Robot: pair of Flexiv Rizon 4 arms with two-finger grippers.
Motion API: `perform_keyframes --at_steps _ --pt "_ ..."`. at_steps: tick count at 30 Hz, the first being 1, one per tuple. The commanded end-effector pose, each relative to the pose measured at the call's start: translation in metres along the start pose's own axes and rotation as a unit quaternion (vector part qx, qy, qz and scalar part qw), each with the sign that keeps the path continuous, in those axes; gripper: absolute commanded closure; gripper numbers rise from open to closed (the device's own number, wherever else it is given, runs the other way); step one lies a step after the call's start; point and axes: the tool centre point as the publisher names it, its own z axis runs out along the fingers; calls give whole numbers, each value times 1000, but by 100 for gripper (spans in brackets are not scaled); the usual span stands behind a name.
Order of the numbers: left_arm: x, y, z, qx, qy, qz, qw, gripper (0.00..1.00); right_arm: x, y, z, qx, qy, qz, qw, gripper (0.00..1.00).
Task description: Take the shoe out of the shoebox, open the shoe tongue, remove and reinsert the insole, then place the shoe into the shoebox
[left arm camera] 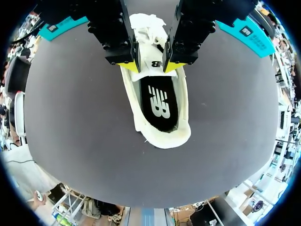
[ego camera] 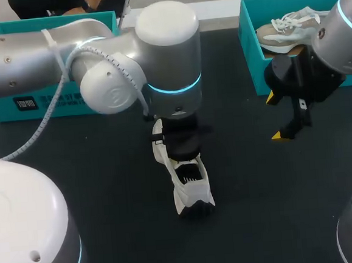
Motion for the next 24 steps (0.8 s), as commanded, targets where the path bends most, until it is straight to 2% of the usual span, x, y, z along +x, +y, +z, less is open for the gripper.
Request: perform_keyframes --at_steps 1,4,6,7,8,9,24 --pt "10 -4 -29 -6 -15 -19 1000 68 0 1 2 1 0 0 1000 0" --pt "18 -6 -49 -13 -13 -62 998 64 0 1 2 1 0 0 1000 0" --pt "26 -7 -57 18 -12 -73 997 56 0 1 2 1 0 0 1000 0" --pt "28 -7 -58 42 -14 -72 996 47 0 1 2 1 0 0 1000 0" --pt "28 -7 -58 42 -14 -72 996 18 0 1 2 1 0 0 1000 0" --pt "28 -7 -58 42 -14 -72 996 0 0 1 2 1 0 0 1000 0" --pt "28 -7 -58 42 -14 -72 996 0 0 1 2 1 0 0 1000 0"
